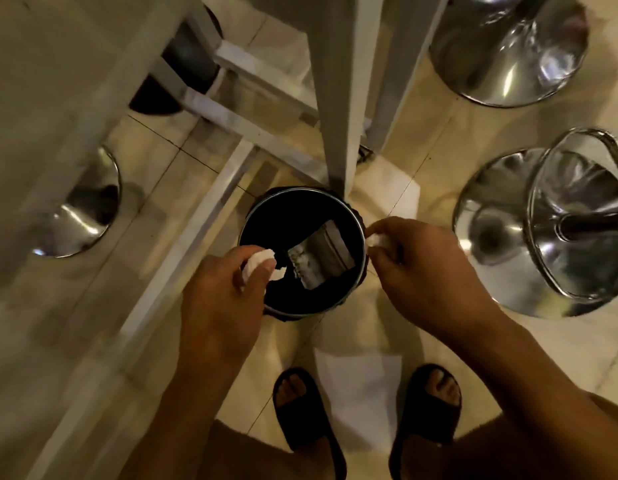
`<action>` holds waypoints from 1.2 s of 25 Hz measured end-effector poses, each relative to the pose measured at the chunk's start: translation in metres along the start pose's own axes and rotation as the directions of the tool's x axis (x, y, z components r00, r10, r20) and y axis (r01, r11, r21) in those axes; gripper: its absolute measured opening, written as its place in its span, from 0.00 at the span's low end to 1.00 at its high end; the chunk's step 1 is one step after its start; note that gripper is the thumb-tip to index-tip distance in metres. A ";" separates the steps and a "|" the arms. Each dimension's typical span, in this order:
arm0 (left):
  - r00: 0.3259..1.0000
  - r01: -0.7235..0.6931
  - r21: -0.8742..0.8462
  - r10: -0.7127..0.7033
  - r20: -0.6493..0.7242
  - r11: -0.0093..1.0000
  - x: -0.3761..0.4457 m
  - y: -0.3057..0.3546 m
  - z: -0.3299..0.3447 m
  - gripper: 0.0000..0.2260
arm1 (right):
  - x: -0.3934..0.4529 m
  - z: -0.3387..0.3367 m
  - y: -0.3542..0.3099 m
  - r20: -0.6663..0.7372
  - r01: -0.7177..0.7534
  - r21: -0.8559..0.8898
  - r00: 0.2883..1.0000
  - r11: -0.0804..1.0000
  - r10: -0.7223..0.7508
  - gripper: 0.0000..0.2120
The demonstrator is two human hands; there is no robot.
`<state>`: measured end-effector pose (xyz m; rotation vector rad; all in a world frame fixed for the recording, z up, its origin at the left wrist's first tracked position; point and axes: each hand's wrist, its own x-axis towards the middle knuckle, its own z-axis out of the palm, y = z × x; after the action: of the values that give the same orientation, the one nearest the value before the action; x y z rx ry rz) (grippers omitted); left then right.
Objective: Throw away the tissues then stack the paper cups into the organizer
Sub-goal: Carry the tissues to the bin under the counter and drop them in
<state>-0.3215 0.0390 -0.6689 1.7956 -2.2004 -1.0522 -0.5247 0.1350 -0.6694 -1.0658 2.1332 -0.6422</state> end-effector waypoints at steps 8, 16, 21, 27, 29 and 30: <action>0.988 -0.105 0.284 0.069 0.136 0.953 0.061 -0.044 0.086 0.07 | 0.062 0.020 0.049 0.033 0.062 -0.090 0.998 0.994 -0.060 0.12; 0.968 -0.115 0.543 -0.028 0.248 0.832 0.098 -0.069 0.157 0.15 | 0.044 0.013 0.082 -0.076 0.036 -0.088 0.996 0.995 -0.043 0.11; 0.934 -0.067 0.627 -0.173 0.313 0.776 0.100 -0.067 0.182 0.19 | 0.027 0.004 0.092 -0.087 0.017 -0.059 0.996 0.998 -0.022 0.11; 0.965 -0.175 0.566 0.027 0.260 0.805 0.077 -0.047 0.144 0.22 | 0.025 -0.015 0.095 -0.125 0.039 -0.080 0.991 0.996 -0.049 0.09; 0.971 -0.222 0.527 0.136 0.198 0.820 0.055 -0.052 0.123 0.28 | 0.029 -0.012 0.089 -0.122 0.047 -0.074 0.991 0.996 -0.056 0.10; 0.971 -0.232 0.517 0.168 0.168 0.824 0.043 -0.058 0.114 0.33 | 0.032 -0.007 0.084 -0.113 0.048 -0.064 0.992 0.997 -0.055 0.11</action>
<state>-0.3432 0.0465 -0.8019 1.6427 -2.8980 -0.5346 -0.5866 0.1553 -0.7316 -1.1448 2.2429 -0.6817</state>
